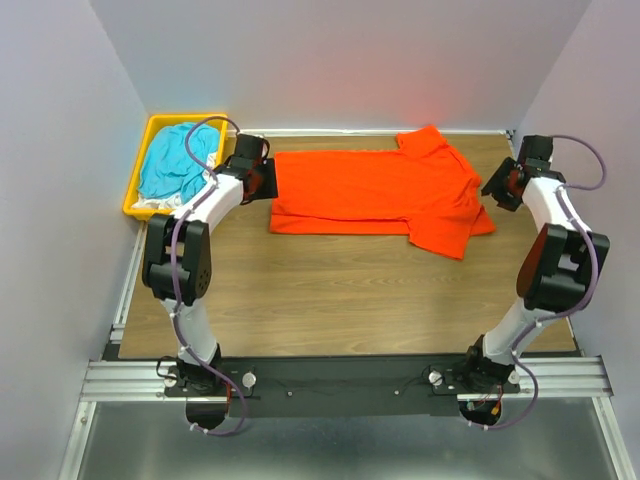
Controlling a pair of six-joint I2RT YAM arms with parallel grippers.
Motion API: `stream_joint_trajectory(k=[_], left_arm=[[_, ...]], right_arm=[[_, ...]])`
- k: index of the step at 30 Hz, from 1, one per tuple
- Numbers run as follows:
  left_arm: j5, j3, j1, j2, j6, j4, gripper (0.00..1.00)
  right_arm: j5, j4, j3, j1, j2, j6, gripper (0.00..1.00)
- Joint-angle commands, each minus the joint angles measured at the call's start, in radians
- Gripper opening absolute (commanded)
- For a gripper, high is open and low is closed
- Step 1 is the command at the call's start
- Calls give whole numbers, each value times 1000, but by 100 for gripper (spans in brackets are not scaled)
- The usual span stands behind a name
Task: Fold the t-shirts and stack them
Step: Fold the tshirt
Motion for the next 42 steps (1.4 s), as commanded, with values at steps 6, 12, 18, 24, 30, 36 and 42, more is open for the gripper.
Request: stream_joint_trajectory(k=[6,12,18,24,30,36,42], left_arm=[[-68,-145,-46,-223,-16,80,65],[-50,-304,-55,-329,-16,181,65],[-33,-410,-55,-398,-5,252,66],[-53,-517,-57,-485,1,350,66],[-76,-577,-57,-501,12,404,66],[-72,-580,-57,-486,10,409,66],[-61,-573,-55,-467,21,409,66]], right_arm=[[113,-1,-264,169,-274,1,57],[133,6,-446,261,-314,67,52],[180,66,-511,289,-283,94,52],[197,106,-512,287,-210,113,52],[226,138,-532,287,-165,106,45],[226,134,-517,287,-180,78,7],[203,121,-401,287,-203,61,1]])
